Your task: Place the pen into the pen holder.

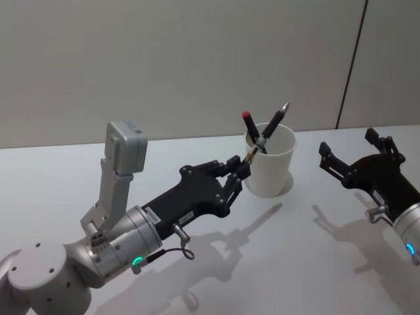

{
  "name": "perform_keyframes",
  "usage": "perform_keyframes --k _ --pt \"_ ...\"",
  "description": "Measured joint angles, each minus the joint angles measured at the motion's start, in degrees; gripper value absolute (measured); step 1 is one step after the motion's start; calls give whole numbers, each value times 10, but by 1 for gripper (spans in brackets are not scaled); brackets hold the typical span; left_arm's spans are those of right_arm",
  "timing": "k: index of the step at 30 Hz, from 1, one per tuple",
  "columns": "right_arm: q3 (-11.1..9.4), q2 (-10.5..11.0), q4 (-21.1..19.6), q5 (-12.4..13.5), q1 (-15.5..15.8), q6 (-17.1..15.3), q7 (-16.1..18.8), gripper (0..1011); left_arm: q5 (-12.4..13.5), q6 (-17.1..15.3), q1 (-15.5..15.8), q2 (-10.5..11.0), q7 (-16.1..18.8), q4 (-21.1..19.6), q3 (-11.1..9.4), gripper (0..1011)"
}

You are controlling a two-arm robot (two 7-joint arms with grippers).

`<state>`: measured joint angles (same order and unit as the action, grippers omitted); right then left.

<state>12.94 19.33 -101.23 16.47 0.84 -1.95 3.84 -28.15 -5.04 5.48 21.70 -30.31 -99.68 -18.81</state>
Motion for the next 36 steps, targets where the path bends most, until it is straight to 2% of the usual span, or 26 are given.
perform_keyframes --k 5,14,18,21,23,24,25,30,31,32,36 --pt "-1 0 -2 6 0 -1 4 1001 2 -1 4 -2 -11 4 -2 156" --pt "-6 7 -18 53 8 -11 37 1001 5 -2 8 -4 -25 10 -4 156" --pt "-12 15 -33 94 15 -22 61 1001 5 -2 10 -4 -28 11 -4 156" --pt "-15 20 -40 113 19 -27 72 1001 6 -3 10 -4 -31 12 -5 156" --pt "-21 29 -52 146 25 -38 88 1001 6 -3 11 -4 -32 12 -5 156" --pt "-21 29 -52 146 25 -38 88 1001 6 -3 11 -4 -32 12 -5 156" --pt "-24 33 -58 165 29 -46 97 1001 6 -3 11 -4 -33 13 -5 156" --pt "-32 46 -74 219 36 -69 121 1001 6 -3 12 -5 -34 13 -5 156" --pt "-36 51 -79 240 39 -78 129 1001 6 -3 12 -5 -35 13 -5 156" --pt "-36 51 -79 240 39 -78 129 1001 6 -3 12 -5 -35 13 -5 156" --pt "-45 65 -93 299 45 -106 151 1001 7 -3 12 -5 -36 13 -6 156"
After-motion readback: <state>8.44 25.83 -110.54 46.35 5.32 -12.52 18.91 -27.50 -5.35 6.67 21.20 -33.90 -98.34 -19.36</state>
